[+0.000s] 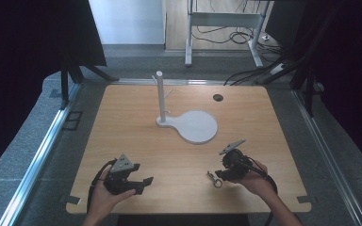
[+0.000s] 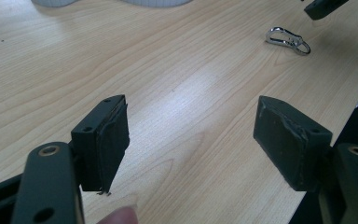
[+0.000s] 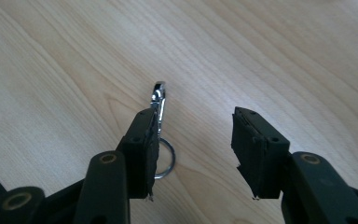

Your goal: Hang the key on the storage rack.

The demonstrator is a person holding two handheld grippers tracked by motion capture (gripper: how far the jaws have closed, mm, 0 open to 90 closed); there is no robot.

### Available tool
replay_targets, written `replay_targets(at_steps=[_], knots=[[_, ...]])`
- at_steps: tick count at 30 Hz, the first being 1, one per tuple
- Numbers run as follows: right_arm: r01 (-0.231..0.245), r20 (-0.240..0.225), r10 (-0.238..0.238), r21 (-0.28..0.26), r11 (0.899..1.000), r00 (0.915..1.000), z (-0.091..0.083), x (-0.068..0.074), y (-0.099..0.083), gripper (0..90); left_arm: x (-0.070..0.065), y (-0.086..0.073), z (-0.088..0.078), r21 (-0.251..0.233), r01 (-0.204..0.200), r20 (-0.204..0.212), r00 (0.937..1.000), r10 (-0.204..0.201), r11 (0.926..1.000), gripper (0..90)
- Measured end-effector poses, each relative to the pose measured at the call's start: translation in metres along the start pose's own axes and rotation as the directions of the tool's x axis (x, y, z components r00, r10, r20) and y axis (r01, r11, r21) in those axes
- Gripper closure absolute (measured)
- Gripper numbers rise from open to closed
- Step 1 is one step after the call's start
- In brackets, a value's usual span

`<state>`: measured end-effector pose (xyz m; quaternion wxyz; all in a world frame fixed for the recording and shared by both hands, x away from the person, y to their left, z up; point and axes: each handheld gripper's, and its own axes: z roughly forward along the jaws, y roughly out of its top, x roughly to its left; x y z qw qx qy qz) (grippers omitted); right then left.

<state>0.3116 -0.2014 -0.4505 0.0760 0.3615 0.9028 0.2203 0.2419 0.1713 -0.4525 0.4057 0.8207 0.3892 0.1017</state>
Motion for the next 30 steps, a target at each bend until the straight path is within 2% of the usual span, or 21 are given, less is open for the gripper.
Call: replay_targets(at_steps=[5, 11, 30], knots=[[0.010, -0.019, -0.009, 0.024, 1.000, 0.9998, 0.008, 0.004, 0.001, 54.3, -0.001, 0.000, 0.000, 0.002, -0.002, 0.000, 1.0000, 0.002, 1.0000, 26.9], [0.017, -0.050, -0.014, 0.064, 0.998, 0.9987, 0.018, 0.008, 0.002, 61.4, -0.001, 0.000, 0.002, 0.007, -0.001, 0.003, 1.0000, 0.001, 1.0000, 27.0], [0.032, -0.052, -0.026, 0.122, 0.992, 0.9983, 0.034, 0.013, 0.010, 69.7, -0.002, 0.000, 0.003, 0.011, -0.006, 0.006, 1.0000, 0.006, 0.9999, 26.9]])
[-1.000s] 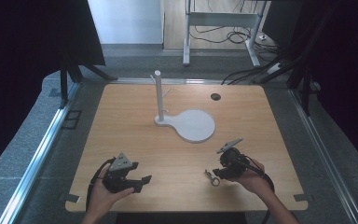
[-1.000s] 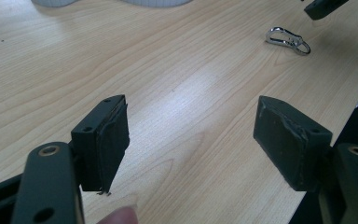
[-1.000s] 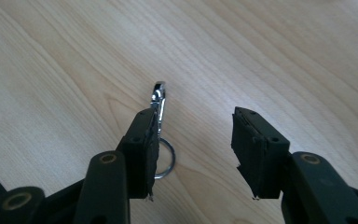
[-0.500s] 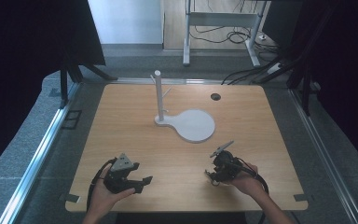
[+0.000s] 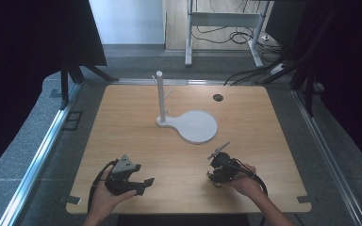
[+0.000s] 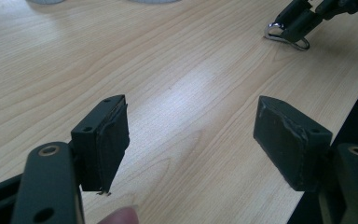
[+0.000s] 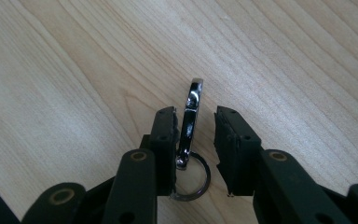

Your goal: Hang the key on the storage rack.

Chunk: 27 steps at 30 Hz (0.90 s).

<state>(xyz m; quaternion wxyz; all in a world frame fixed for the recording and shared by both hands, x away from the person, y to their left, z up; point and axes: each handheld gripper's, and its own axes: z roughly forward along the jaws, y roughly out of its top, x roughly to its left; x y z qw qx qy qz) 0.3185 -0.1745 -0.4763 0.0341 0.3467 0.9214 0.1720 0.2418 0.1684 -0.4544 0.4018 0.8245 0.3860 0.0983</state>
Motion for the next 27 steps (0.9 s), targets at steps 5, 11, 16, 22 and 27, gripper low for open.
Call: replay_targets(at_steps=[5, 11, 16, 22, 27], knots=[[0.005, 0.002, -0.005, 0.011, 1.000, 1.0000, 0.0018, -0.0001, 0.0008, 72.3, -0.0010, 0.0001, 0.0008, 0.001, -0.003, 0.002, 1.0000, 0.003, 1.0000, 27.0], [0.006, 0.000, -0.006, 0.029, 1.000, 1.0000, 0.0037, 0.0009, 0.0007, 75.6, -0.0004, 0.0000, 0.0005, -0.001, -0.002, 0.002, 1.0000, 0.002, 1.0000, 27.0], [0.013, 0.004, -0.013, 0.040, 0.999, 0.9999, 0.0038, 0.0015, 0.0003, 81.3, -0.0008, 0.0000, 0.0014, 0.004, -0.008, 0.003, 1.0000, 0.008, 1.0000, 26.9], [0.030, 0.008, -0.030, 0.065, 0.997, 0.9995, 0.0033, 0.0033, 0.0007, 84.1, -0.0016, -0.0001, 0.0027, 0.009, -0.010, 0.006, 0.9999, 0.010, 0.9999, 27.0], [0.036, 0.011, -0.037, 0.077, 0.996, 0.9992, 0.0027, 0.0024, 0.0027, 84.2, -0.0011, -0.0001, 0.0024, 0.009, -0.010, 0.004, 0.9999, 0.010, 0.9999, 27.0]])
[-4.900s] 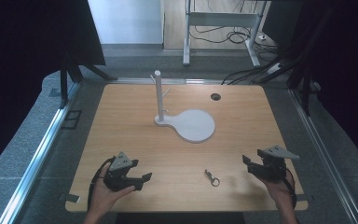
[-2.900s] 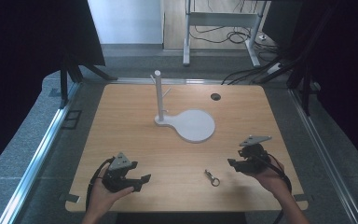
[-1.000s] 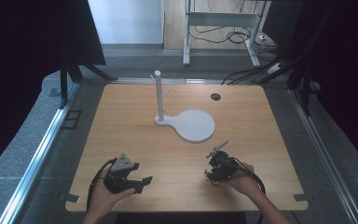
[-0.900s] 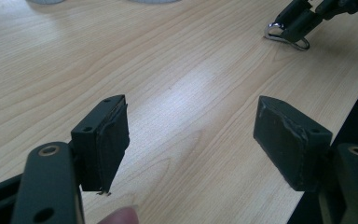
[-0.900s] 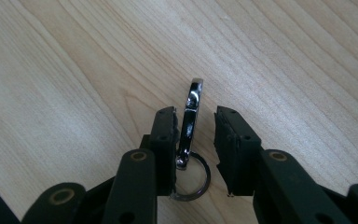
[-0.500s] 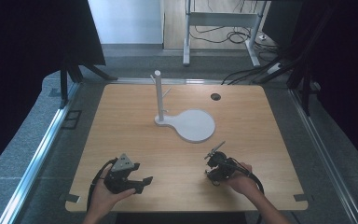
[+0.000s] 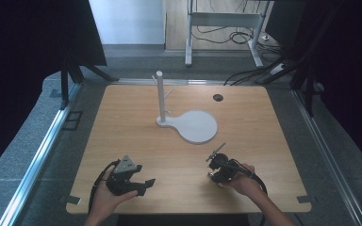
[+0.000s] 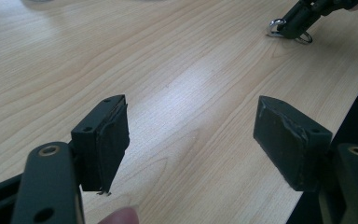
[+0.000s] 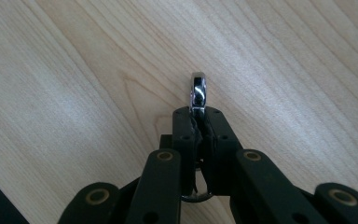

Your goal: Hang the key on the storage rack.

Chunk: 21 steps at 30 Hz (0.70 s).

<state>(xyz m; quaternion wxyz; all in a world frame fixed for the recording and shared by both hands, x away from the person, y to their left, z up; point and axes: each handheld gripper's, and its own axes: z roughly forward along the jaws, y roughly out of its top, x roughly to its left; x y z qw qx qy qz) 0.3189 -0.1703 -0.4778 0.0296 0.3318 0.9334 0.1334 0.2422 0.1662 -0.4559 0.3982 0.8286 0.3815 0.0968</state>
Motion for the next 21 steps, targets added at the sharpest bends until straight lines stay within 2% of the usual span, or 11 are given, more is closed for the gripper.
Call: replay_targets(at_steps=[12, 14, 15, 21], knots=[[-0.004, 0.024, 0.005, -0.041, 0.999, 0.9997, -0.019, -0.004, 0.005, 84.3, 0.000, 0.000, 0.001, -0.002, 0.003, 0.001, 1.0000, -0.003, 1.0000, 27.0], [-0.005, 0.033, 0.007, -0.057, 0.998, 0.9994, -0.024, -0.005, 0.006, 84.3, 0.000, 0.000, 0.000, 0.001, 0.003, 0.001, 1.0000, -0.003, 1.0000, 27.0], [-0.013, 0.037, 0.017, -0.089, 0.996, 0.9992, -0.030, -0.007, 0.007, 84.3, 0.000, 0.000, 0.000, 0.002, 0.004, 0.001, 1.0000, -0.004, 1.0000, 27.0], [-0.020, 0.051, 0.027, -0.136, 0.991, 0.9984, -0.045, -0.013, 0.010, 84.3, 0.000, -0.001, 0.001, 0.003, 0.006, -0.001, 1.0000, -0.006, 1.0000, 27.0]])
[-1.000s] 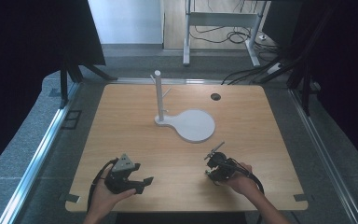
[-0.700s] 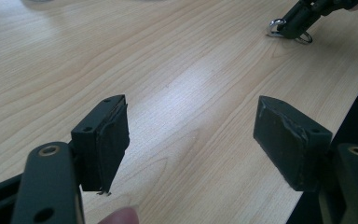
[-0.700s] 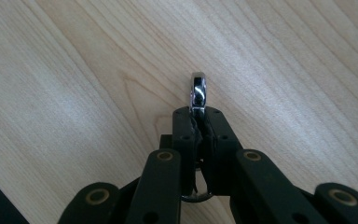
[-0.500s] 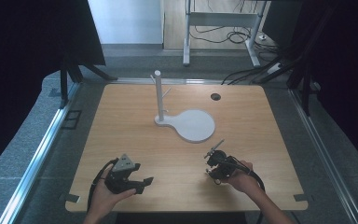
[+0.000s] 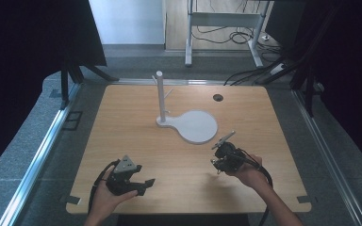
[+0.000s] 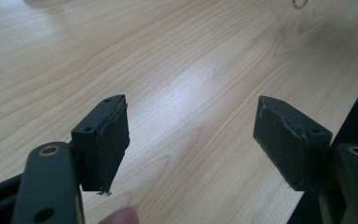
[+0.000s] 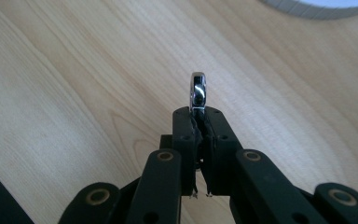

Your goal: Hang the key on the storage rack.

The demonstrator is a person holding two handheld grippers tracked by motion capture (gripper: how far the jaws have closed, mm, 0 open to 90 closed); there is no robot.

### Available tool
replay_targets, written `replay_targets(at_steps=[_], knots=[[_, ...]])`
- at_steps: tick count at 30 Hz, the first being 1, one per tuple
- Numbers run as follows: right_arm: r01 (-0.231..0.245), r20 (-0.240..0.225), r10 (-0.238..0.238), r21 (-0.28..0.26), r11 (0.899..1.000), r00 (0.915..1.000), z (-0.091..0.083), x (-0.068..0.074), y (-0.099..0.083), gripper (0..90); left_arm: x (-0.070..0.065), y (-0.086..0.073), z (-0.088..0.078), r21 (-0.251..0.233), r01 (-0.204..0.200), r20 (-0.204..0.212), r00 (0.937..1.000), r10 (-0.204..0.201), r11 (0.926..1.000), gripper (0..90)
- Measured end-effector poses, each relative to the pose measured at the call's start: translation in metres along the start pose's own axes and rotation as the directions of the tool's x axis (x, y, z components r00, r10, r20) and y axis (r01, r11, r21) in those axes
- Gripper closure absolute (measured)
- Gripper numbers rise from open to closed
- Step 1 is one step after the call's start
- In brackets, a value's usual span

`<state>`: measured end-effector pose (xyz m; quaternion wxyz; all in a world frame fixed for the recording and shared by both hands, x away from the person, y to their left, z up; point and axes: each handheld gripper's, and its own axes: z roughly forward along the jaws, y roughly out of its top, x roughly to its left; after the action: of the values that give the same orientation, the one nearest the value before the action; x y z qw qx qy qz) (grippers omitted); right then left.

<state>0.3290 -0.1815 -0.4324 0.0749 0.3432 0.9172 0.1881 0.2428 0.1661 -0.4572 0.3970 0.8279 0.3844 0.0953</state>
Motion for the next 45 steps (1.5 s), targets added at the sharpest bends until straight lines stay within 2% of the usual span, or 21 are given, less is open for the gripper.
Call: replay_targets(at_steps=[24, 30, 45], knots=[[0.014, 0.016, -0.013, -0.060, 0.998, 0.9998, -0.010, -0.008, 0.031, 84.3, 0.001, -0.001, 0.001, 0.007, -0.002, 0.004, 1.0000, 0.002, 1.0000, 27.1], [0.001, 0.022, 0.001, -0.072, 0.997, 0.9998, -0.012, -0.013, 0.040, 84.3, 0.001, -0.001, 0.001, 0.008, -0.003, 0.004, 1.0000, 0.003, 1.0000, 27.1], [-0.001, 0.007, 0.002, -0.111, 0.994, 1.0000, -0.017, -0.018, 0.060, 84.3, 0.001, -0.001, 0.002, 0.009, -0.001, 0.002, 1.0000, 0.001, 1.0000, 27.1]])
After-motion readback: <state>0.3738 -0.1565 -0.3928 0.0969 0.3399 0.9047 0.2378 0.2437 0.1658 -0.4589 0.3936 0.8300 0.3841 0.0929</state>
